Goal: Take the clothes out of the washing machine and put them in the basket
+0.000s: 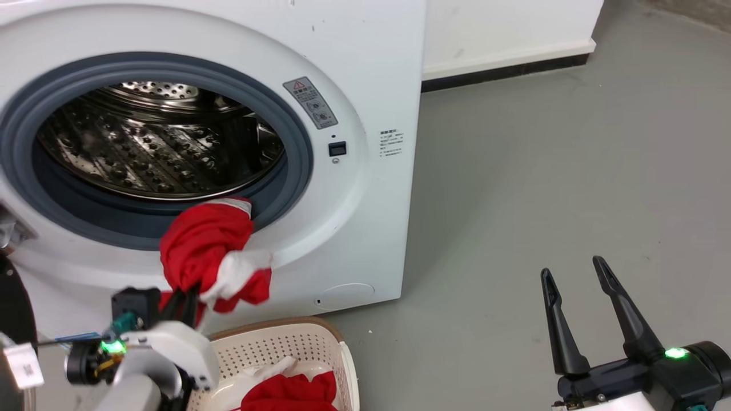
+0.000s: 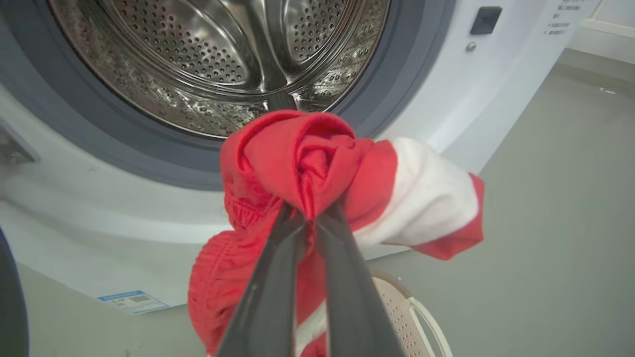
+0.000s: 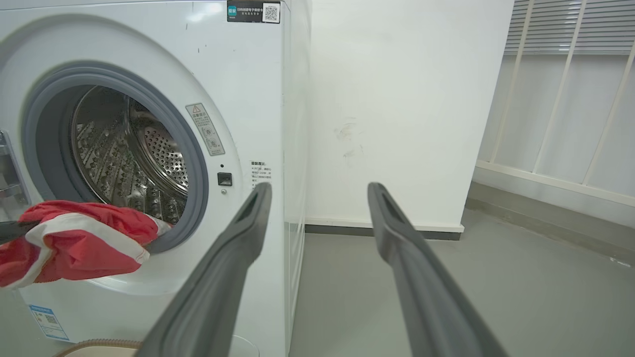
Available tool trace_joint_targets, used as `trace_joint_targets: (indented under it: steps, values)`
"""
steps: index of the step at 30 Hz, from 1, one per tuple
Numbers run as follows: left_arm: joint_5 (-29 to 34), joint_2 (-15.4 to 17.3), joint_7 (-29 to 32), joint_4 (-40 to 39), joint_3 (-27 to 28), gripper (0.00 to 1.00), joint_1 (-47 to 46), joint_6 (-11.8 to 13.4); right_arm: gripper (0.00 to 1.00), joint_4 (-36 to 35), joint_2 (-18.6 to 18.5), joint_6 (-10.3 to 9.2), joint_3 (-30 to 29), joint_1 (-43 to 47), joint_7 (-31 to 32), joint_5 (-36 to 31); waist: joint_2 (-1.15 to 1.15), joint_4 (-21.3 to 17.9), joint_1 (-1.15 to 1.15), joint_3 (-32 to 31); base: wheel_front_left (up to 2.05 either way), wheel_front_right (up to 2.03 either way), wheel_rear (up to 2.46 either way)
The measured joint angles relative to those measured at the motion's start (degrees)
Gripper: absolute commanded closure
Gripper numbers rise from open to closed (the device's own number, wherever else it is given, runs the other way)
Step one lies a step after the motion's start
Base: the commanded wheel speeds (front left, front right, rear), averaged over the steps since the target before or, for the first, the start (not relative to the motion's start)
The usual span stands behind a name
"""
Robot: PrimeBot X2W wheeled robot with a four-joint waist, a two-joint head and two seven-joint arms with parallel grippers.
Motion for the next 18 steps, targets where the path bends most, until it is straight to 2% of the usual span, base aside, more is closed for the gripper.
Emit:
trace_joint_targets:
  steps: [8, 18]
  values:
    - [-1.4, -0.3, 3.1, -7.7, -1.3, 1.00, 9.3, 3.0, 0.00, 0.5, 0.0, 0.00, -0.1, 0.5, 0.0, -0.3, 0.00, 1.1, 0.01, -0.4, 0.00, 0.00, 0.00]
    - [-2.6, -1.9, 3.5, -3.1, -3.3, 1.00, 12.2, 1.9, 0.00, 0.9, 0.0, 0.00, 0.1, 0.6, 0.0, -0.4, 0.00, 0.2, 0.01, 0.4, 0.00, 0.00, 0.00]
